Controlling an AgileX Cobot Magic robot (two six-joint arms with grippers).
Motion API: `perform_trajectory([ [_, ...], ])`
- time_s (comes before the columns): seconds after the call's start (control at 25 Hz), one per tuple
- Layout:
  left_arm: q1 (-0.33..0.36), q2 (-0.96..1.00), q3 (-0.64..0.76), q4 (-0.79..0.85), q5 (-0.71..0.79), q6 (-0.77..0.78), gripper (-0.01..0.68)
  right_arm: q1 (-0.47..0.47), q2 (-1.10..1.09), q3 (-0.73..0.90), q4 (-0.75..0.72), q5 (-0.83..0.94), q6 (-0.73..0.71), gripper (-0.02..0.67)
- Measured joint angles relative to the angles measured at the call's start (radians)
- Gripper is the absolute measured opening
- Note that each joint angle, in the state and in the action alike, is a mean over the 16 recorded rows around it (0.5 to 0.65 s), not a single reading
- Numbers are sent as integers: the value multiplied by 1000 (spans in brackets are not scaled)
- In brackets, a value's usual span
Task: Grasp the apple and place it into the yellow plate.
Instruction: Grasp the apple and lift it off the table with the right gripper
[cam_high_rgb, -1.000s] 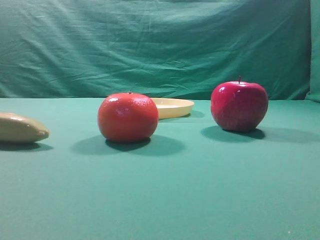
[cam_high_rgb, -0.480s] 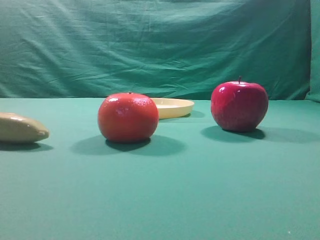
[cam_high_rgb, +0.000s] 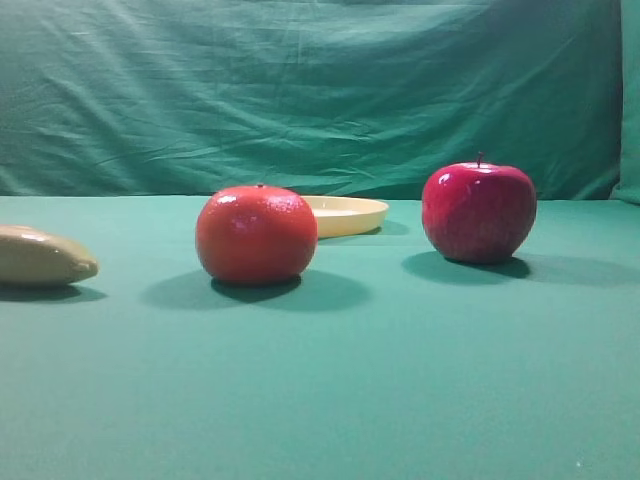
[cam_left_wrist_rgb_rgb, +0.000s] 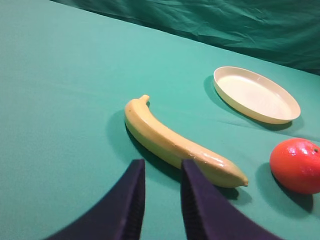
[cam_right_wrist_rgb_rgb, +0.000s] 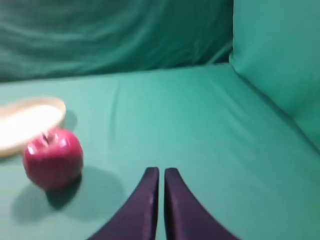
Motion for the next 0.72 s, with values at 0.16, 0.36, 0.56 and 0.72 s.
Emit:
perform_trajectory([
  [0.16,0,0,0,0,0,0,157,23,117,-86,4,17,-3,0],
  [0.36,0,0,0,0,0,0,157,54,338,-240,5,109,-34,0],
  [0.56,0,0,0,0,0,0,157,74,597,-421,7,254,-85,0],
  [0.72,0,0,0,0,0,0,157,79,788,-559,16,363,-124,0],
])
